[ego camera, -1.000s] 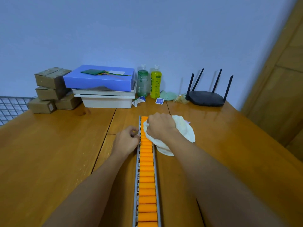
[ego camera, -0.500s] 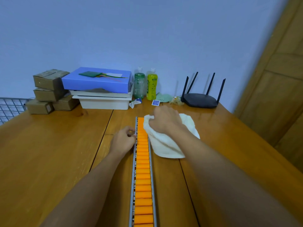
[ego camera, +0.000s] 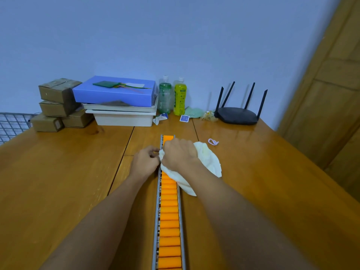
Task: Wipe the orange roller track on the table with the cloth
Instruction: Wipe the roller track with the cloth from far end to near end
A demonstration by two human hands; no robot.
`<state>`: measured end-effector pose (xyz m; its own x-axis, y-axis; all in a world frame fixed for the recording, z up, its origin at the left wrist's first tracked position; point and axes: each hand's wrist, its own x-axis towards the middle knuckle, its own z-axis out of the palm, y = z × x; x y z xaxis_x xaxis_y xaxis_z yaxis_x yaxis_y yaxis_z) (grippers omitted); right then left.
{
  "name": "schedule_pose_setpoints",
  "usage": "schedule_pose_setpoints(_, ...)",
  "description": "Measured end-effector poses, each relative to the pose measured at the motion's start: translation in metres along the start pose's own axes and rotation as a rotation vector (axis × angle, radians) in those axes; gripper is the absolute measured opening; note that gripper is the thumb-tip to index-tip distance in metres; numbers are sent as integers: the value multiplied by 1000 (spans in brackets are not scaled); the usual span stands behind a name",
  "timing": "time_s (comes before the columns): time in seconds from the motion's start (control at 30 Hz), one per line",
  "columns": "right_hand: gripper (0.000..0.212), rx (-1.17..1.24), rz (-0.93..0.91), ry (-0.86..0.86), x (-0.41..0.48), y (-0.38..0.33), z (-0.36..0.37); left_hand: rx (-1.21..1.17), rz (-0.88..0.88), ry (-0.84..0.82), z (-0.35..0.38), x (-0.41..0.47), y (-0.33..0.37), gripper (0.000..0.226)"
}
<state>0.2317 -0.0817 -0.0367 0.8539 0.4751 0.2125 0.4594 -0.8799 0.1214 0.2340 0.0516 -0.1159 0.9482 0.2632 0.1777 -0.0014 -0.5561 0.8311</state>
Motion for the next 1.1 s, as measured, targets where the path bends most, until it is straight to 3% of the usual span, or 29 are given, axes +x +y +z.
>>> schedule_pose_setpoints(0.4, 17, -23, 99, -97, -34, 41, 9, -10, -20, -16, -1, -5, 2, 26)
schedule_pose_setpoints(0.57, 11, 85, 162, 18, -43, 40, -6, -24, -20, -12, -6, -24, 10, 22)
schedule_pose_setpoints(0.7, 9, 105, 106, 100, -45, 21, -32, -5, -29, 7, -10, -47, 11, 17)
schedule_pose_setpoints(0.87, 19, 88, 26, 4, -49, -15, -30, -31, 12, -8, -19, -72, 14, 17)
schedule_pose_setpoints(1.1, 24, 124, 102, -13, -61, -25, -13, 10, -18, -109, -30, -91, 18, 28)
